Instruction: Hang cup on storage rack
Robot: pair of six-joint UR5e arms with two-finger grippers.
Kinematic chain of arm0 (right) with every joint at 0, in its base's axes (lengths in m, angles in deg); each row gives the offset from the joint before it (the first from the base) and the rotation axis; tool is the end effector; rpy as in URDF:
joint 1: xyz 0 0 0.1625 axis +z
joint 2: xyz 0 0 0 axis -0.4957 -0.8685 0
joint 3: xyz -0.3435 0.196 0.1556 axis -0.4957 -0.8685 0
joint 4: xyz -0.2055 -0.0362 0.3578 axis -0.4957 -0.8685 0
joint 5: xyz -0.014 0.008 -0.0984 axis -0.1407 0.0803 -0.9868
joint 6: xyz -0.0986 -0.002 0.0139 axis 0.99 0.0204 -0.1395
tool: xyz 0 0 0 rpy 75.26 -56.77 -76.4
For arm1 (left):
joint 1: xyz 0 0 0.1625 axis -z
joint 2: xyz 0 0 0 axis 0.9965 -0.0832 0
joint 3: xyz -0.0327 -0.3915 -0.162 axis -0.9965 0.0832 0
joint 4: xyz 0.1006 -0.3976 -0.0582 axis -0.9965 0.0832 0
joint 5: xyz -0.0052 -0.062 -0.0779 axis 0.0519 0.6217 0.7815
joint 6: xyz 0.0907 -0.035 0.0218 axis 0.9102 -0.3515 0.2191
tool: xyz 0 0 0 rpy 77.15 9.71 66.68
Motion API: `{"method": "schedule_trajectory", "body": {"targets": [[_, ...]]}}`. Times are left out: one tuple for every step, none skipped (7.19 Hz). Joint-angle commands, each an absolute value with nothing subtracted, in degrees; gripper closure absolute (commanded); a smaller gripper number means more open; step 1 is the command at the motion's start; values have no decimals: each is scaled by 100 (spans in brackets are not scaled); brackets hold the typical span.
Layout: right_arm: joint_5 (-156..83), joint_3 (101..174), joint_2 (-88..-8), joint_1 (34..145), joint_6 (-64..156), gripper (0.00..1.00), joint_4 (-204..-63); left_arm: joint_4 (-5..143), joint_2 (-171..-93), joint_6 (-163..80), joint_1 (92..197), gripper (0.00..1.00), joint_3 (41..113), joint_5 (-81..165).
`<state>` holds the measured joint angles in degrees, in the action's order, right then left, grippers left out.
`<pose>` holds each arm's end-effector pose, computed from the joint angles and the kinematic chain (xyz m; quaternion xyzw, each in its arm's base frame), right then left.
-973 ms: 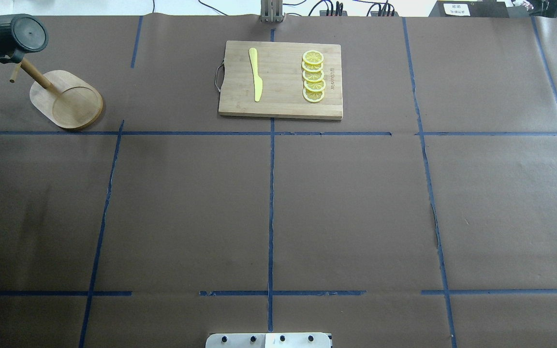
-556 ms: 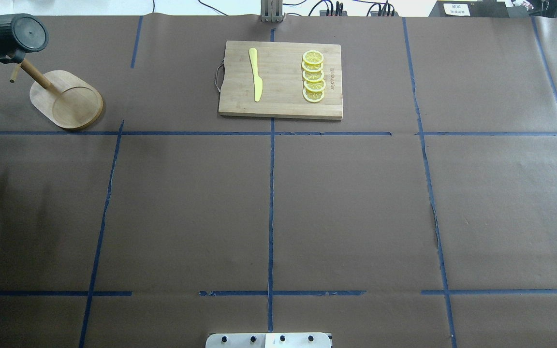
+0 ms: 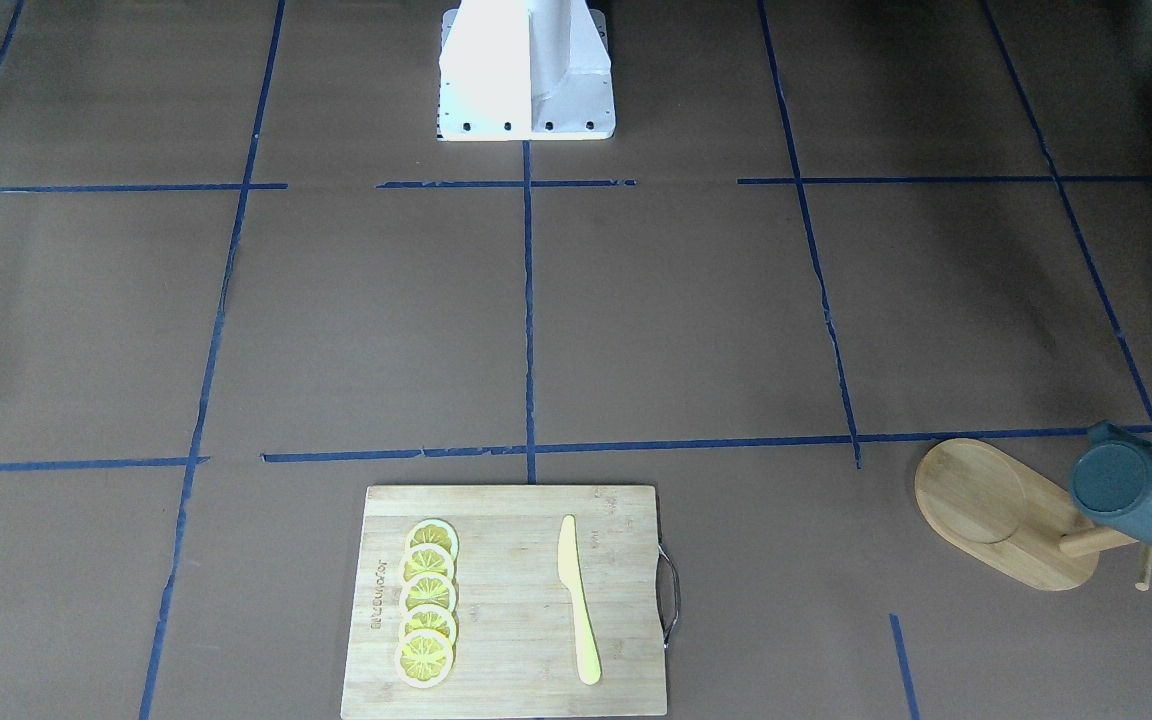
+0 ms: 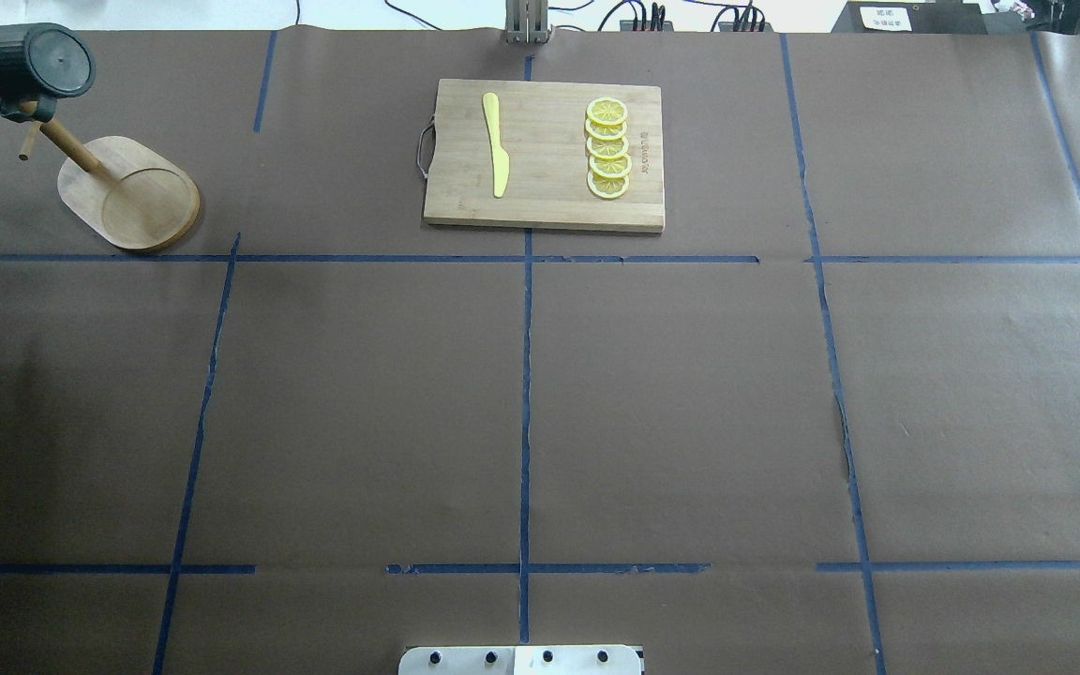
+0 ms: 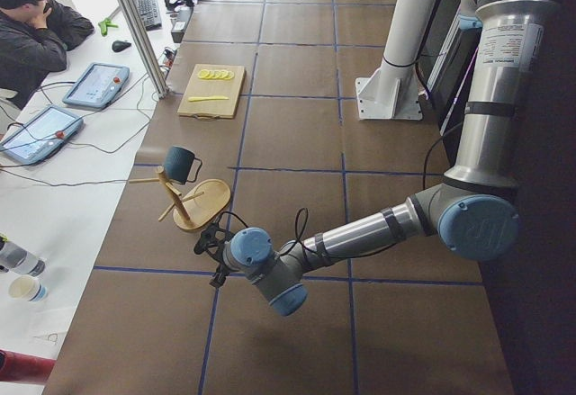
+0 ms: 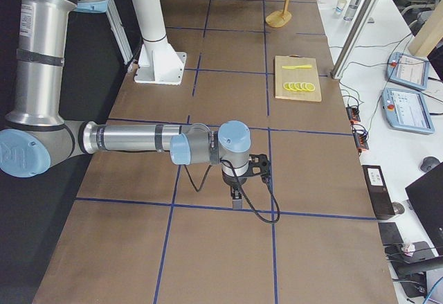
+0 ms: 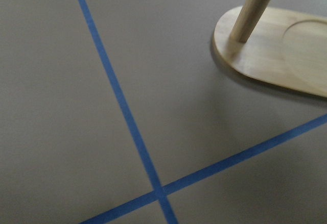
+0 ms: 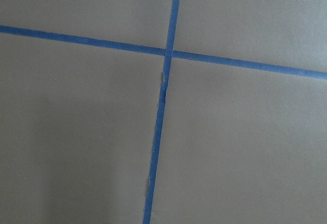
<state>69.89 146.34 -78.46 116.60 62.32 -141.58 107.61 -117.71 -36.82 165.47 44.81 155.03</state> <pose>0.0469 -0.4301 0.6314 0.0479 -0.3374 -0.0452 0.9391 0.0245 -0.5173 0.7507 0.2411 0.4043 0.1236 0.8736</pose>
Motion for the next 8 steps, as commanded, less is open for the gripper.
{"method": "schedule_trajectory", "body": {"targets": [[7011, 14632, -7829, 11646, 6224, 0, -14177, 9433, -11777, -2939, 16608, 1, 4501, 15399], [7020, 14632, -7802, 11603, 6224, 0, -14186, 8984, -11812, -2885, 16661, 1, 4545, 15390], [7020, 14632, -7802, 11602, 6250, 0, -14168, 8379, -11821, -2893, 16740, 0, 4850, 15389], [7011, 14632, -7776, 11593, 6250, 0, -14168, 7442, -11821, -2884, 16923, 0, 5349, 15433], [7002, 14632, -7758, 11593, 6250, 0, -14168, 6432, -11813, -2884, 16934, 0, 5954, 15433], [7002, 14632, -7741, 11593, 6241, 0, -14168, 5674, -11804, -2884, 17056, 0, 6413, 15425], [7011, 14632, -7741, 11593, 6232, 0, -14168, 5074, -11760, -2893, 17109, 0, 6748, 15433], [7011, 14632, -7741, 11593, 6224, 0, -14168, 4546, -11621, -2893, 17118, 0, 7056, 15442]]}}
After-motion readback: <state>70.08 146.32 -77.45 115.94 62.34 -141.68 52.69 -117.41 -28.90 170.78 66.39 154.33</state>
